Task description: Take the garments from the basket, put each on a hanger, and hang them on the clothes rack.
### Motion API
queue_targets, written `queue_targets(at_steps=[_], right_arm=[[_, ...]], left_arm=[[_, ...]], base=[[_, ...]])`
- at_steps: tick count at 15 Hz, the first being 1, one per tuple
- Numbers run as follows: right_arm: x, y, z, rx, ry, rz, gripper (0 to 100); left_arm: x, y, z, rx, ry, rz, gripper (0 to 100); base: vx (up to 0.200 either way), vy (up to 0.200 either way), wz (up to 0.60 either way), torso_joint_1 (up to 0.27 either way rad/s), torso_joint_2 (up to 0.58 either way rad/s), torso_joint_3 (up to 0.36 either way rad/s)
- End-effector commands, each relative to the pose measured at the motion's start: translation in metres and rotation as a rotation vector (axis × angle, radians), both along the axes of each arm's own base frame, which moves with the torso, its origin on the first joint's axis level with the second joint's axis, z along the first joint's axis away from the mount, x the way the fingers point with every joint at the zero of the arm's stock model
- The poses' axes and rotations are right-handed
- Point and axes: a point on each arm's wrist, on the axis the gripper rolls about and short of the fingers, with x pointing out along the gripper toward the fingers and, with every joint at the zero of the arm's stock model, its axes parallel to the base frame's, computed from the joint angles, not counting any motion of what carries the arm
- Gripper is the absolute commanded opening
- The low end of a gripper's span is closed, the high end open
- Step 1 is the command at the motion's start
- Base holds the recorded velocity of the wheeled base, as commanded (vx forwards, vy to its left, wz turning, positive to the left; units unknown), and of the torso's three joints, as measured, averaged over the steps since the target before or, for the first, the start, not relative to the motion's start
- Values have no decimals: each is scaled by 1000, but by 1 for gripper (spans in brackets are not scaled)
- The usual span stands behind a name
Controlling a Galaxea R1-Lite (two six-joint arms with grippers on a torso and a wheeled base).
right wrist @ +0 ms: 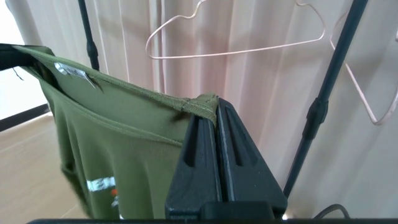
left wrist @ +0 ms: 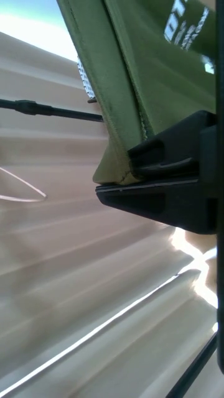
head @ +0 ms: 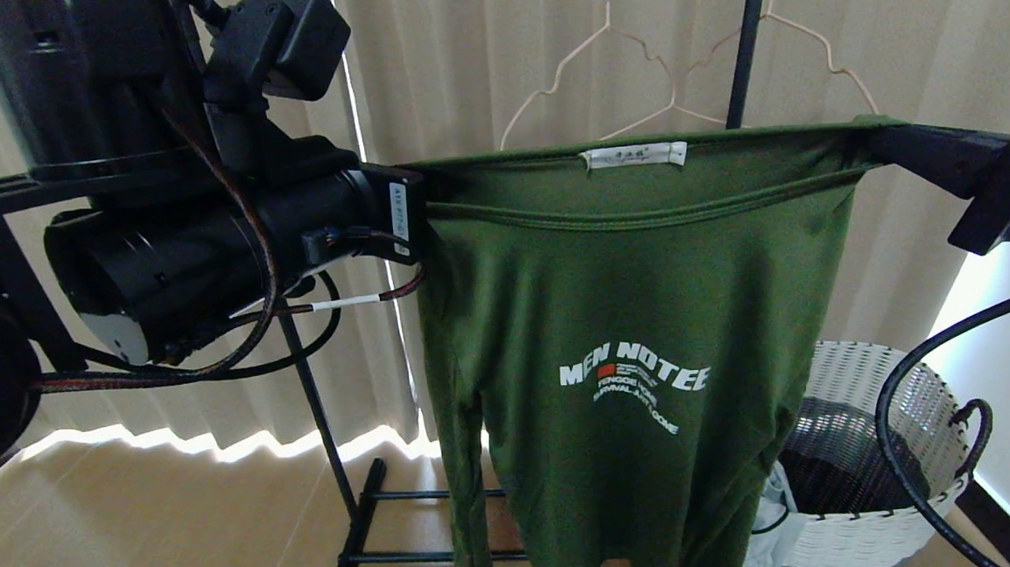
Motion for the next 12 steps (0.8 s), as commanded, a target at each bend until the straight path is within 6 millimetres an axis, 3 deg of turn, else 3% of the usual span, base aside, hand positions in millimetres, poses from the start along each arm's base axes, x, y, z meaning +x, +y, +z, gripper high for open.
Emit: queue_targets(at_steps=[1, 7, 8, 12], right_arm=[[1, 0, -1, -1, 3, 1, 0], [1, 0, 1, 0, -3, 0, 0], [1, 0, 1, 0, -3, 0, 100], [0, 0, -10, -13, 31, 0, 100]], left_arm=[[-1, 0, 1, -2, -3, 0, 0], [-1, 0, 1, 2, -6, 0, 0], [-1, 0, 1, 3, -6, 0, 0], [0, 3, -4, 42, -3, 86, 0]], base=[[0, 0, 0, 0, 0, 0], [0, 0, 0, 0, 0, 0], [0, 0, 0, 0, 0, 0], [0, 0, 0, 0, 0, 0]])
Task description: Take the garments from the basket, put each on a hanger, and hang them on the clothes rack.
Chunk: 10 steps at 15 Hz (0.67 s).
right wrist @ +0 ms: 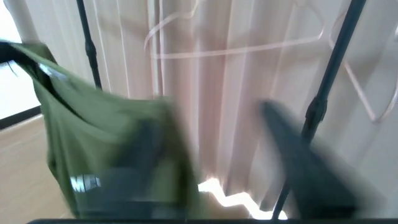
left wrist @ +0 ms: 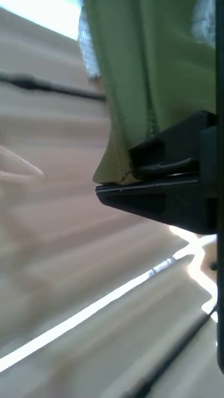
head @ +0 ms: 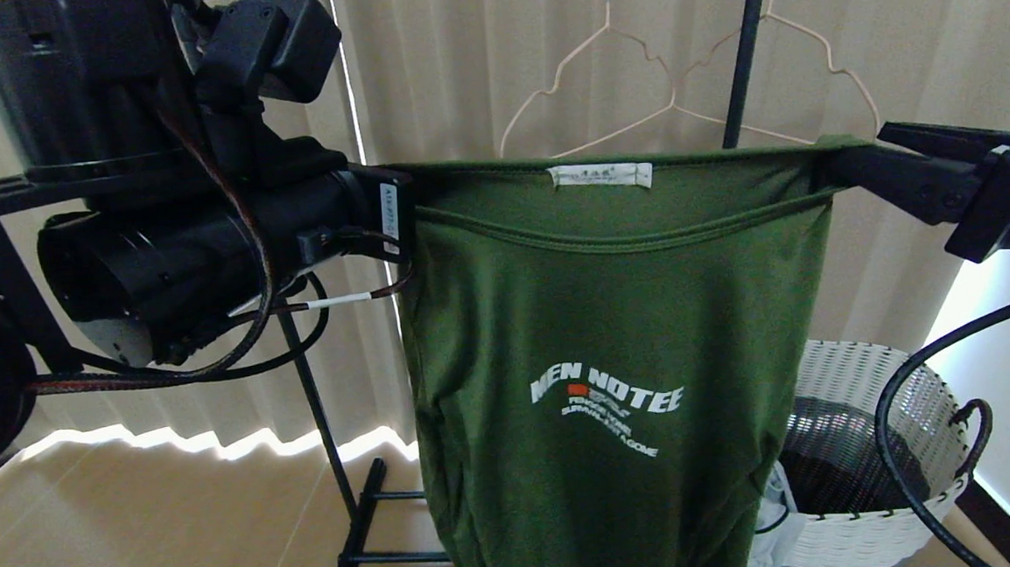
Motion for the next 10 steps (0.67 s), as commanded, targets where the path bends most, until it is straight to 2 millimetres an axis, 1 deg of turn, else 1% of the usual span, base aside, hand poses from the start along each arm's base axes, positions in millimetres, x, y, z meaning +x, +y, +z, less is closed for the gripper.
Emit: queue_targets(at_steps=[1, 3, 5, 6, 9, 10], right_arm=[[-1, 0, -6, -7, 18, 3, 100], [-2, -1, -7, -7, 20, 3, 100], [-5, -2, -8, -7, 18, 4, 100], [-12, -4, -9, -8, 19, 14, 100], [-23, -6, -11, -13, 15, 125, 100], [-23, -6, -12, -13, 15, 130, 100]], left_arm=[[-1, 0, -5, 10, 13, 5, 0], [-4, 9, -7, 13, 18, 23, 0], [-1, 20, -11, 19, 28, 63, 0], [4, 28, -15, 21, 40, 93, 0], [9, 36, -18, 22, 51, 130, 0], [9, 37, -18, 23, 53, 133, 0]], base=[[0, 0, 0, 0, 0, 0], [0, 0, 0, 0, 0, 0], [0, 0, 0, 0, 0, 0], [0, 0, 0, 0, 0, 0], [0, 0, 0, 0, 0, 0], [0, 0, 0, 0, 0, 0]])
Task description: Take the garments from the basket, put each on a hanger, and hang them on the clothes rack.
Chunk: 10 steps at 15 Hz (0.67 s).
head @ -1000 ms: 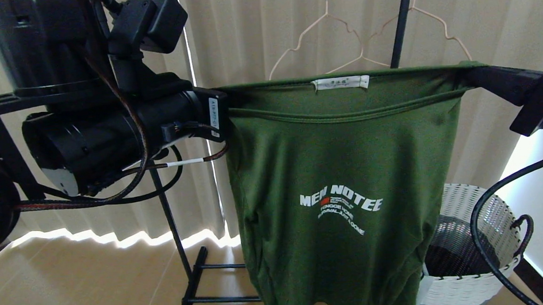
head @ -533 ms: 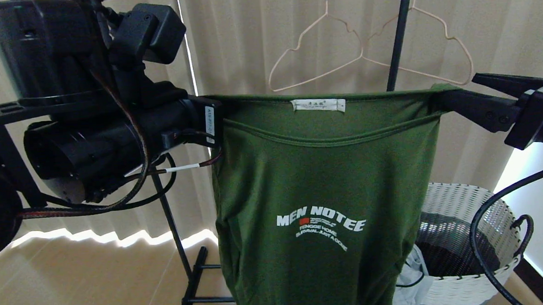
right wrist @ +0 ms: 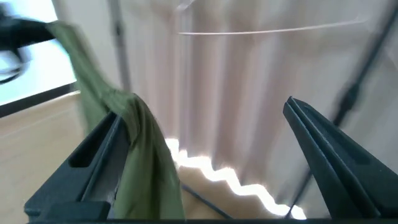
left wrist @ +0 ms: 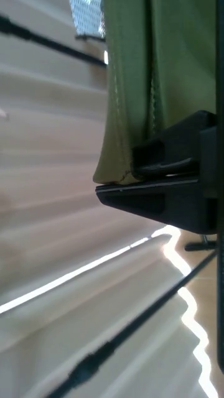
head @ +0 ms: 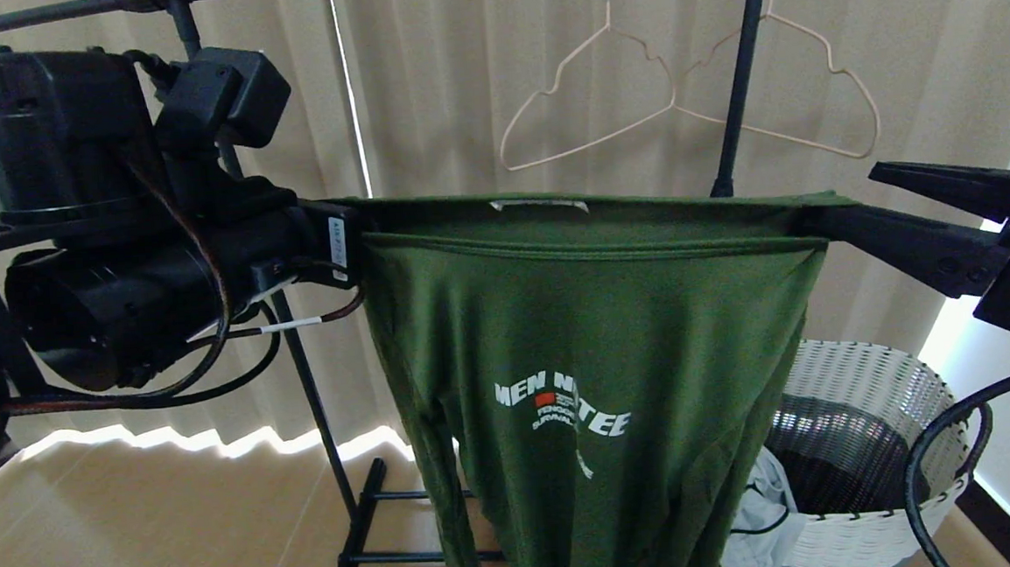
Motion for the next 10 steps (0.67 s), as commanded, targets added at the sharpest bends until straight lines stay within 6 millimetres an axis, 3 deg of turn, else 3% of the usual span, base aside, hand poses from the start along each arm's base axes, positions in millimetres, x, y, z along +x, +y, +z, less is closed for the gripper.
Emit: queue_targets(at_steps=[1, 6, 8, 10], right_arm=[[-6, -2, 0, 4, -8, 3, 100], [-10, -4, -7, -5, 11, 0, 100], [-10, -6, -18, -38, 48, -20, 100], [-6, -23, -33, -143, 53, -125, 100]], left_arm=[[1, 3, -4, 8, 13, 12, 0], [0, 9, -11, 18, 34, 32, 0], [-10, 17, -17, 35, 48, 39, 0], [-33, 29, -29, 46, 74, 34, 0]], base=[[0, 0, 0, 0, 0, 0], [0, 0, 0, 0, 0, 0], [0, 0, 0, 0, 0, 0], [0, 0, 0, 0, 0, 0]])
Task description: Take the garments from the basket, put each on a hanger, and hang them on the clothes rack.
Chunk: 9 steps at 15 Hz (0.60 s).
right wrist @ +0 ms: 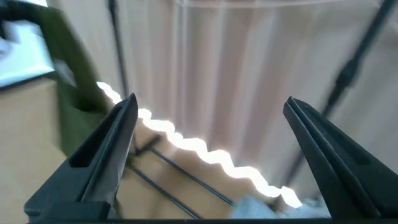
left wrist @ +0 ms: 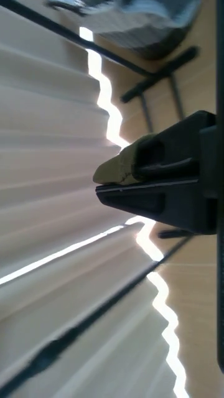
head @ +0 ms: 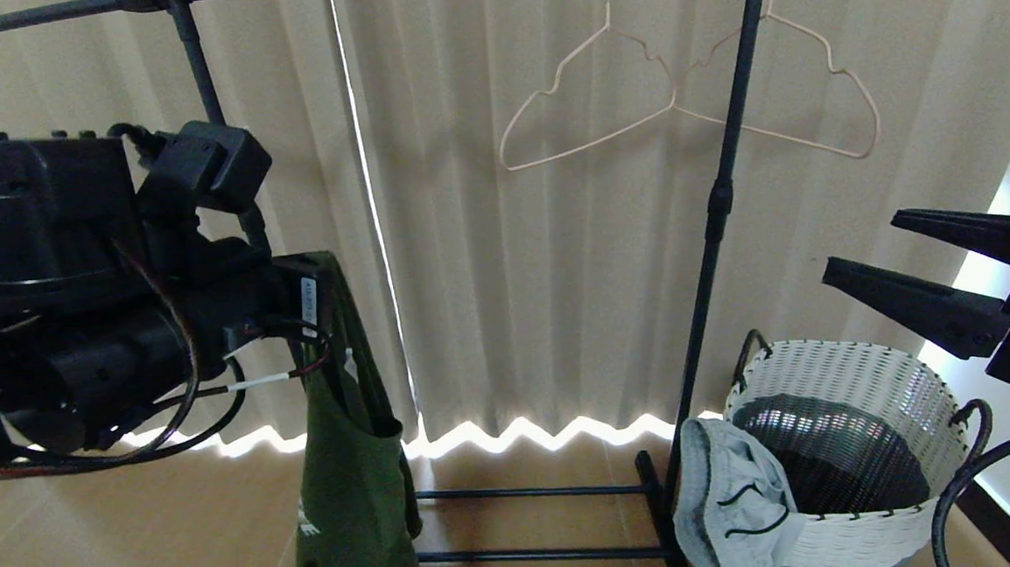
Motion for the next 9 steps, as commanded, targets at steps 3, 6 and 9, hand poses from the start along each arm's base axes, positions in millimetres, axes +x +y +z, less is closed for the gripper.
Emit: queue_targets(at_steps=[3, 6, 9], right_arm=[[0, -21, -18, -71, 29, -145, 100], [-5, -26, -35, -79, 65, -228, 100], [-8, -30, -45, -79, 51, -250, 100]], left_arm=[[-50, 27, -6, -13, -18, -5, 0], [-77, 41, -25, -11, 8, -15, 0], [-85, 45, -27, -18, 5, -25, 0]], base=[[0, 0, 0, 0, 0, 0], [0, 0, 0, 0, 0, 0], [0, 0, 0, 0, 0, 0]])
